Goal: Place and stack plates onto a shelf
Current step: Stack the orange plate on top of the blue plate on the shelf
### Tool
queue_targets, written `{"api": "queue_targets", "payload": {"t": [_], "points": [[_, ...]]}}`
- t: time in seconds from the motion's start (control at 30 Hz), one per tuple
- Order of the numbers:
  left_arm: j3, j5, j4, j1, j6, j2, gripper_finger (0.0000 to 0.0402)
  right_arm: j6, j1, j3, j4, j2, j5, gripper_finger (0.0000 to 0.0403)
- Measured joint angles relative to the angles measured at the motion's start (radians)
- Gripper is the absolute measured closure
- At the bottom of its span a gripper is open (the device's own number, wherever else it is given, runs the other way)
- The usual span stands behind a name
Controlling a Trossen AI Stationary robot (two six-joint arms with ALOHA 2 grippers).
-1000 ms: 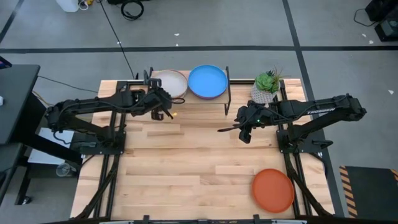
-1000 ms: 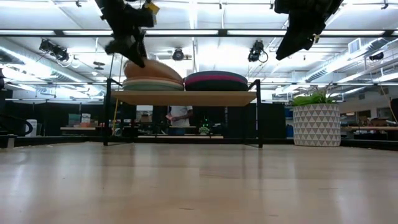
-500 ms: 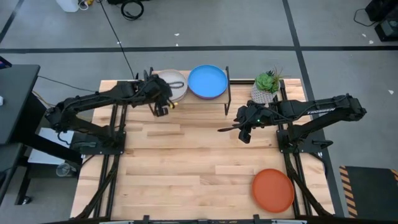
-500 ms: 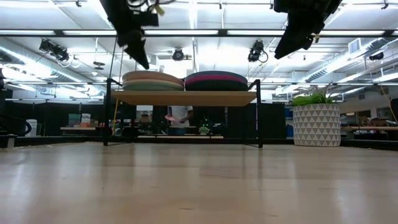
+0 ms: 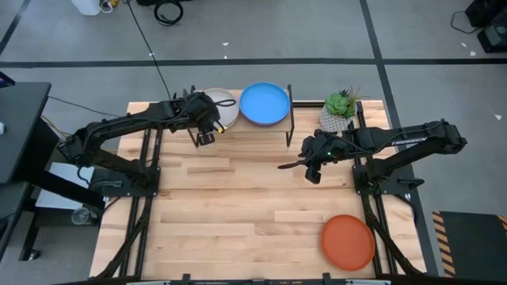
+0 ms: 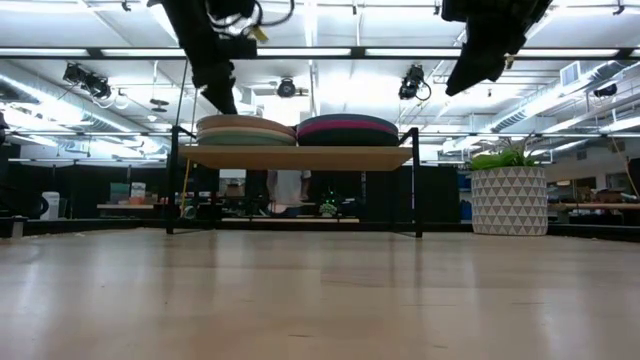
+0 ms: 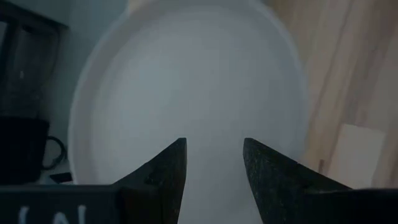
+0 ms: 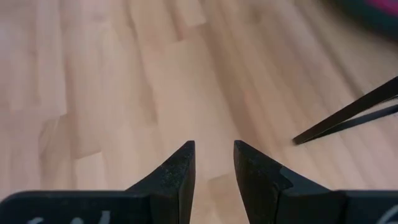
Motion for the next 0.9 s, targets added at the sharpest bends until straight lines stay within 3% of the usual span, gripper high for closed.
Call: {"api": "queue_targets", "payload": {"t": [0.13,0.37,0.5,0.7,0.77,0.9], "points": [[0.000,0.000,0.000,-0.001,0.003,-0.037,0.0235,0.037,0.006,0.000,-0.032,0.009,-0.051,0.0286],[-0.005,0.044,-0.068,0.020,-0.035,0.001,0.0235,0.063,0.054,0.000,-0.042,0.022,-0.036,0.0286],[-0.008,0.009,-0.064,0.016,-0.025,0.005,0.0235,0.063,0.074,0.000,-0.038,0.024,0.007,0.0286],[0.047,0.015,-0.044,0.001,-0.003,-0.048,0.0235,0.066,0.077,0.000,-0.079,0.024,-0.004,0.0286],[0.053,0.098,-0.032,-0.012,-0.003,-0.069,0.0235,0.066,0.084,-0.007,-0.107,0.030,-0.047,0.0286],[0.053,0.409,0.007,-0.065,-0.003,-0.085,0.0235,0.065,0.114,-0.080,-0.093,0.072,-0.176,0.0286]]}}
